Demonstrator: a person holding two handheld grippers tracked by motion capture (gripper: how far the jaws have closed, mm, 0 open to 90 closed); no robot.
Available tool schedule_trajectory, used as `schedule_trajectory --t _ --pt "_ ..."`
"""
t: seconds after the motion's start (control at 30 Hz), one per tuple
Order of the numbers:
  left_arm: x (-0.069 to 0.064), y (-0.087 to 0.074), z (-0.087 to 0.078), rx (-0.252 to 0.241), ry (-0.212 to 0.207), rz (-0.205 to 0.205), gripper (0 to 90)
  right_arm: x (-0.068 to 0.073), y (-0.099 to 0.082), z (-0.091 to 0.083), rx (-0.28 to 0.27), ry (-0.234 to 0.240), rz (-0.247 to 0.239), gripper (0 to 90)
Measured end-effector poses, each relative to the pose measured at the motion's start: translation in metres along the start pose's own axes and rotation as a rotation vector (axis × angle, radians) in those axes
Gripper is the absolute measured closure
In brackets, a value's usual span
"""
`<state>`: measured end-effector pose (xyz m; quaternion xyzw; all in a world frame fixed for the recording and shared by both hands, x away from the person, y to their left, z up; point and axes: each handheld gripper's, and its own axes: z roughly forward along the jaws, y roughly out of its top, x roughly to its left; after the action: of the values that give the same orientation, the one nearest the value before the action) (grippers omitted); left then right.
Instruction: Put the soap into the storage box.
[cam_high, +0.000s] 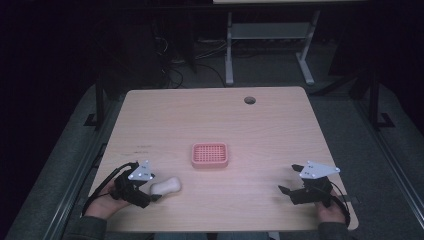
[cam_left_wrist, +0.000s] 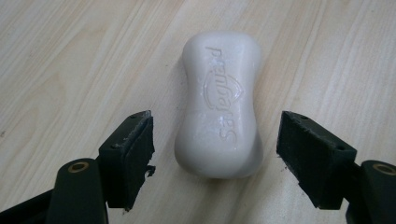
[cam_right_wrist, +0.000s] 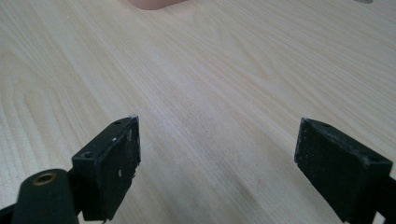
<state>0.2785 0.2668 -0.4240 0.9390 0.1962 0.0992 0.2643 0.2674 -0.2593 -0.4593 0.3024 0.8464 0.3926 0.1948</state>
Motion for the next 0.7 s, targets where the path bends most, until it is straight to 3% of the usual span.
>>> schedule_trajectory --t 0.7 --pt "0.002 0.017 0.015 0.074 -0.035 0.033 29.2 0.0 0.0 0.0 0.002 -0.001 0.001 13.6"
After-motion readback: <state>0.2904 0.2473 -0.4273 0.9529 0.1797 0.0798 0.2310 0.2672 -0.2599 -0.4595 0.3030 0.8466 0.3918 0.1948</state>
